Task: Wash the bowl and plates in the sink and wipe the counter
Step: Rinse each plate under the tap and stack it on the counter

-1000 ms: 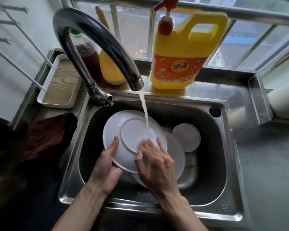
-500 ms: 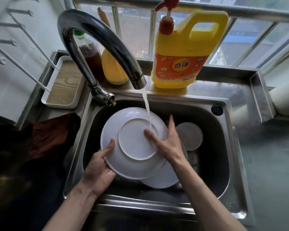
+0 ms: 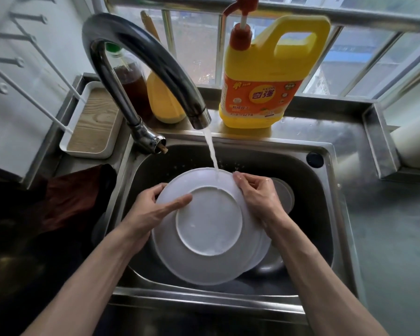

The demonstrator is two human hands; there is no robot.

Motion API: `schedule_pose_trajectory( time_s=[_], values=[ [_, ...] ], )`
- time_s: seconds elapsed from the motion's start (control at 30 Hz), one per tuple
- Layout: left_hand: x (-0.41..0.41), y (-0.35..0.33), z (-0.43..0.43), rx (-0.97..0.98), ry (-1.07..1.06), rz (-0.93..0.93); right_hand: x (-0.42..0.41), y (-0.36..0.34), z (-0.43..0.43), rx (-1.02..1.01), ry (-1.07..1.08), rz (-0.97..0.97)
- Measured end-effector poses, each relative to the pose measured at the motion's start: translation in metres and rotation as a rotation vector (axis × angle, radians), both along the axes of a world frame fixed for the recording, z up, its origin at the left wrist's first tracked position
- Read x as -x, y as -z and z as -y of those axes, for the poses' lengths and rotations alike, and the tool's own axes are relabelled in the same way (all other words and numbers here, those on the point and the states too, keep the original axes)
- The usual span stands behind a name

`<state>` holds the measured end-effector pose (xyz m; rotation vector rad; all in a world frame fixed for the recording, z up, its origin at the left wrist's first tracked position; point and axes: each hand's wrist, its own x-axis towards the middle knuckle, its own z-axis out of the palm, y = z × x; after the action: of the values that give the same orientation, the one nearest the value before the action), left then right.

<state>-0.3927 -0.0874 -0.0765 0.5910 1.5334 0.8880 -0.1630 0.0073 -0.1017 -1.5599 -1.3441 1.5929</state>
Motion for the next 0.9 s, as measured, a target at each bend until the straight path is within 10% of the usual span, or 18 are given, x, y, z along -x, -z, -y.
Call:
schedule_pose_trajectory(
  time_s=[0.2, 0.9],
  values=[
    [-0.012, 0.003, -0.011, 0.119, -0.061, 0.148, -0.013, -0.006, 0.000, 0.133, 0.006, 0.285],
    [-0.009, -0.001, 0.022, 0.139, -0.182, 0.200, -0.011, -0.007, 0.021, 0.361, 0.057, 0.010]
  ],
)
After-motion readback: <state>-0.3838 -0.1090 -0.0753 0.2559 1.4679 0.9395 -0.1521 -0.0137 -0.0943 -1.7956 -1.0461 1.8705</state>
